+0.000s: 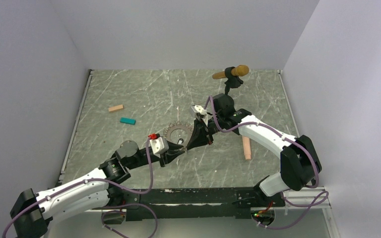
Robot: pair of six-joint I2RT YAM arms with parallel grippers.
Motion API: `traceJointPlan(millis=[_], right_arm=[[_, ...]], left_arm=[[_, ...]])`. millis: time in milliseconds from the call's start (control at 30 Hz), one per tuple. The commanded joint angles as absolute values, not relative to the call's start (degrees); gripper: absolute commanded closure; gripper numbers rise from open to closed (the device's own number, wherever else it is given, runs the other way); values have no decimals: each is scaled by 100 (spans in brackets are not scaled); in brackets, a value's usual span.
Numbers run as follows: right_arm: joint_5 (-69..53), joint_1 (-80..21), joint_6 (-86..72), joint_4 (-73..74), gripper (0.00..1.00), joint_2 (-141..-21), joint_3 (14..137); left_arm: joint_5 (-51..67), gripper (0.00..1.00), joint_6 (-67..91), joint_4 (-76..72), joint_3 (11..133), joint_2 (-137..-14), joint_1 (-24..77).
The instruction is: Put the keys on the keyring
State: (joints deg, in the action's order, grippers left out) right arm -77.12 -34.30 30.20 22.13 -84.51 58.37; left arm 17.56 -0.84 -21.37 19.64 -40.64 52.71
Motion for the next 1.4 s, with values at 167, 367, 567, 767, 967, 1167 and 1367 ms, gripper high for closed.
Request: traceJointPlan(millis=[167,367,567,767,967,1167,1367], right_arm=[[-8060,-3423,3059,2043,100,-8332,5818],[-8061,-3428,3059,2048,100,-8336,5818],[-8043,-3425,3072,2041,100,-8344,5801],[-8016,-3427,3067,2022,100,-8351,5792],[-8012,-3427,3074,2021,100,-8342,5783],[-8012,-3427,3068,2008,100,-8341,5781],[-7975,-3420,3069,1990,100,-8349,5766]], left_arm=[[1659,72,-169,-2124,2114,-4393,5289],[1693,74,-137,-2179,2168,-4533,5284],[1781,78,-61,-2282,2147,-4560,5289],[1843,77,-41,-2337,2129,-4543,5287],[1889,76,196,-2403,2134,-4587,5286],[1941,77,241,-2399,2204,-4689,5284],[2028,79,315,-2458,2224,-4777,5287]])
